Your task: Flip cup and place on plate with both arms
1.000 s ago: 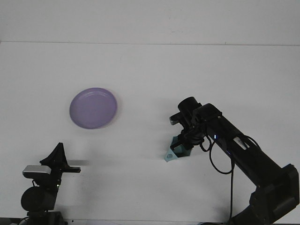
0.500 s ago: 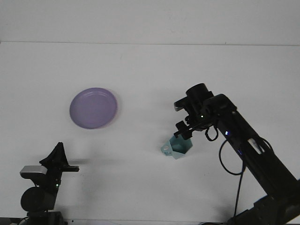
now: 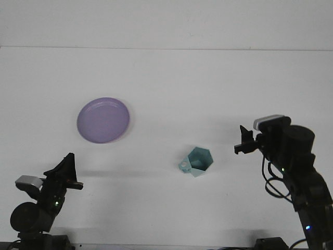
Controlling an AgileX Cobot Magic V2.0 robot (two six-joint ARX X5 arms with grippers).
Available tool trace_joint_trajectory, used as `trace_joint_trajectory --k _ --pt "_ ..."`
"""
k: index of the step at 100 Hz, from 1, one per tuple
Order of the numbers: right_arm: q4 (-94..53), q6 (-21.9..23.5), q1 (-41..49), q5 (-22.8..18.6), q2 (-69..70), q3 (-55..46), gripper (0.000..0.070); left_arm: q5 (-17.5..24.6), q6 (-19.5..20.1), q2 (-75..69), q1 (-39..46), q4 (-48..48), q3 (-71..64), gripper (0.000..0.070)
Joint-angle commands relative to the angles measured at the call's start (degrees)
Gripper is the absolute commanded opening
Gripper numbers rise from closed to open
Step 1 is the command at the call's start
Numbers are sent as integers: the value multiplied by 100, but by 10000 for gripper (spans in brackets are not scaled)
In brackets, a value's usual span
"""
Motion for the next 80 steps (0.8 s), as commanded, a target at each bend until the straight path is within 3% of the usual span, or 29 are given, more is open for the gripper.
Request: trace_joint_trajectory --k 1,23,42,67,73,80 --pt "492 142 -131 -37 -398 -527 339 299 116 426 -7 33 358 12" --pt "1554 271 -284 -31 -1606 -1937 339 1023 848 2389 -361 -728 2006 13" --pt "1676 271 -284 42 -2107 -2352 339 1043 1670 4048 -1209 -2020 3825 13" --pt "1690 273 -278 48 -2157 -2356 339 1029 2308 6238 -2487 -3906 6076 20" --pt "1690 273 -278 46 -2157 -2356 339 1027 2361 6719 -2734 -4256 6513 77" --pt "1692 273 -278 35 -2157 -2356 339 1027 2420 7235 -3003 -4583 6944 235"
